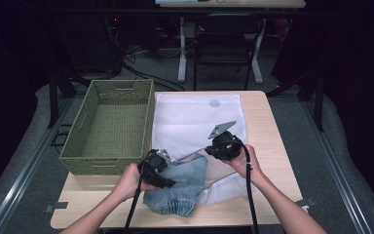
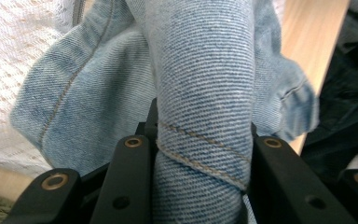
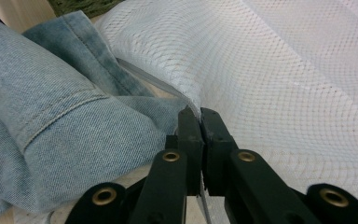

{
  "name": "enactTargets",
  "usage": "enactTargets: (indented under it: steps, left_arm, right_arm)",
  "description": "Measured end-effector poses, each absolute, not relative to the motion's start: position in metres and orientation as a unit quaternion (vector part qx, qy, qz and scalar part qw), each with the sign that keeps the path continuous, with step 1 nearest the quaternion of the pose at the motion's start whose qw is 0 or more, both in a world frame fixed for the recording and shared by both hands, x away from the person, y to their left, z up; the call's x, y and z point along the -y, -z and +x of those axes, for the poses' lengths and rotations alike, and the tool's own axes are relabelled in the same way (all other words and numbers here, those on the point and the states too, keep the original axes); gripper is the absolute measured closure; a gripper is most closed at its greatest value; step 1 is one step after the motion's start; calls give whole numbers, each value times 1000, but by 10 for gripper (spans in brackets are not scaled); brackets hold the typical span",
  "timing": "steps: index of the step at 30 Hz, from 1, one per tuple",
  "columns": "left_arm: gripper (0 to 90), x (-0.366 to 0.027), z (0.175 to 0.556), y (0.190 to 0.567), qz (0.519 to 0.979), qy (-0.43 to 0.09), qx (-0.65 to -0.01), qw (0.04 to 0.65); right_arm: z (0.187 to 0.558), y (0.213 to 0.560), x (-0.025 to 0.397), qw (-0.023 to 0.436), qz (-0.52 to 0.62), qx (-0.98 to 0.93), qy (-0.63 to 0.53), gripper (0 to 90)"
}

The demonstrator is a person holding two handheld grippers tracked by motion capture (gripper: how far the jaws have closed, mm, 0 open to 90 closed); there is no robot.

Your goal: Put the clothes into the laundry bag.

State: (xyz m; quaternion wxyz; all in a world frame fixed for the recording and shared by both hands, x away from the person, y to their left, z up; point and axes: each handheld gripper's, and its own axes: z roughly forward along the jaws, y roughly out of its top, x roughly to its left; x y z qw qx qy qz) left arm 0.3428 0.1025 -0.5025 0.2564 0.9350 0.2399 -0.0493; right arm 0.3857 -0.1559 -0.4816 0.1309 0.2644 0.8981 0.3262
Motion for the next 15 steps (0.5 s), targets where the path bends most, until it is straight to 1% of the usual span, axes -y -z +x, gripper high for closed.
enactTargets:
  steps: [3,4,7,8,9,10,12,13,15]
  left_arm:
    - [702,-102,343,493,928,43,-257,266]
    - [702,-102,345,484,922,35,-270,276]
    - [701,-102,348,475,916,26,-281,286]
    - [700,-100,351,472,913,14,-292,284]
    - [699,-100,351,472,913,14,-292,284]
    - [699,-98,353,475,911,16,-298,284]
    - [697,-91,357,494,908,19,-313,278]
    - [696,-91,357,494,908,19,-313,278]
    - [687,-90,360,506,903,22,-324,283]
  right_arm:
    - [382,476,155,139,262,-892,-340,882]
    - [381,474,155,139,262,-891,-344,882]
    - [379,469,155,147,265,-885,-354,883]
    - [377,462,158,151,268,-877,-370,884]
    - [377,462,158,151,268,-877,-370,884]
    - [376,458,160,143,271,-872,-382,884]
    - [376,460,159,138,270,-874,-379,883]
    - [376,460,159,138,270,-874,-379,883]
    - [377,469,156,130,268,-883,-363,883]
